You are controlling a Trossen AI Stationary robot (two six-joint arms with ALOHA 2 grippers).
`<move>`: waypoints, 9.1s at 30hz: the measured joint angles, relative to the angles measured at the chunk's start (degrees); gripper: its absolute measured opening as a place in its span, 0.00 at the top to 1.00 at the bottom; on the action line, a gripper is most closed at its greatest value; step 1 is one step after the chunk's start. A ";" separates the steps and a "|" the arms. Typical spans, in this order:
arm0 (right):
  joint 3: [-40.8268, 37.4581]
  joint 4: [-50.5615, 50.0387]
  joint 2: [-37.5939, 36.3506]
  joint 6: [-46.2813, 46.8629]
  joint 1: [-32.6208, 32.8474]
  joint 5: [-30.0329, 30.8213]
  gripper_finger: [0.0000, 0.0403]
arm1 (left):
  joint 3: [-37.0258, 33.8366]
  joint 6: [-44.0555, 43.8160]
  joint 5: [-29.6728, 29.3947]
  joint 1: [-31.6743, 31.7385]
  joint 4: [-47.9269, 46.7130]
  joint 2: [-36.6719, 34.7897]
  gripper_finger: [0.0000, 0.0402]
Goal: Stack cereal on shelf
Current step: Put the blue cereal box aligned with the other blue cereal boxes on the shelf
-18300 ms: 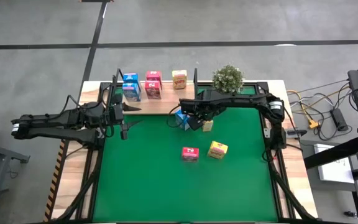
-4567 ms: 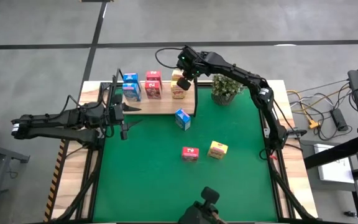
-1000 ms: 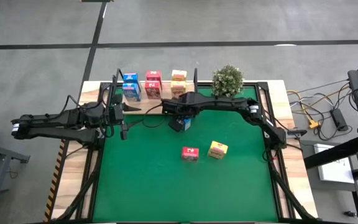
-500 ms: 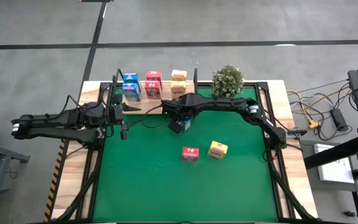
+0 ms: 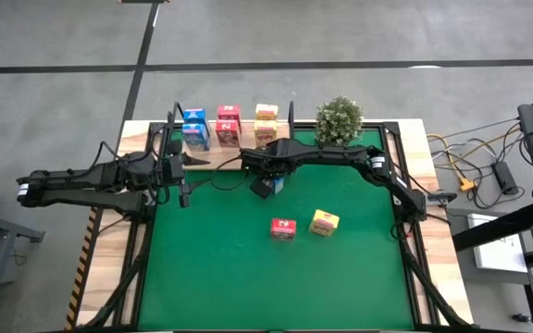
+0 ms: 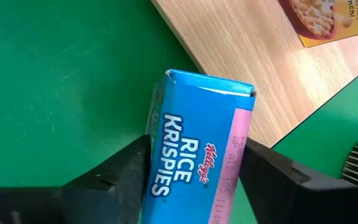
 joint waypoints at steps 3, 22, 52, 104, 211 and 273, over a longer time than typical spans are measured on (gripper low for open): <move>0.00 -0.02 0.00 -0.01 0.00 -0.29 0.54 | 0.00 0.00 0.00 0.00 0.00 0.00 0.52; 5.49 6.51 -2.36 -4.71 0.42 -0.49 0.61 | 0.00 0.20 0.00 0.01 0.34 -0.02 0.52; 5.02 26.56 0.74 -24.06 -3.93 -0.30 0.47 | 0.00 0.24 0.00 0.01 0.66 -0.01 0.52; -46.43 66.11 -31.89 -43.48 9.27 -3.31 0.43 | 11.56 -5.71 -0.04 0.02 1.55 21.35 0.52; -70.99 95.21 -45.03 -47.89 -2.38 -16.84 0.43 | 28.76 12.02 24.48 24.68 -8.41 51.10 0.47; -70.99 94.69 -45.05 -48.00 -2.37 -16.82 0.43 | 28.76 12.26 24.26 24.76 -8.02 51.08 0.63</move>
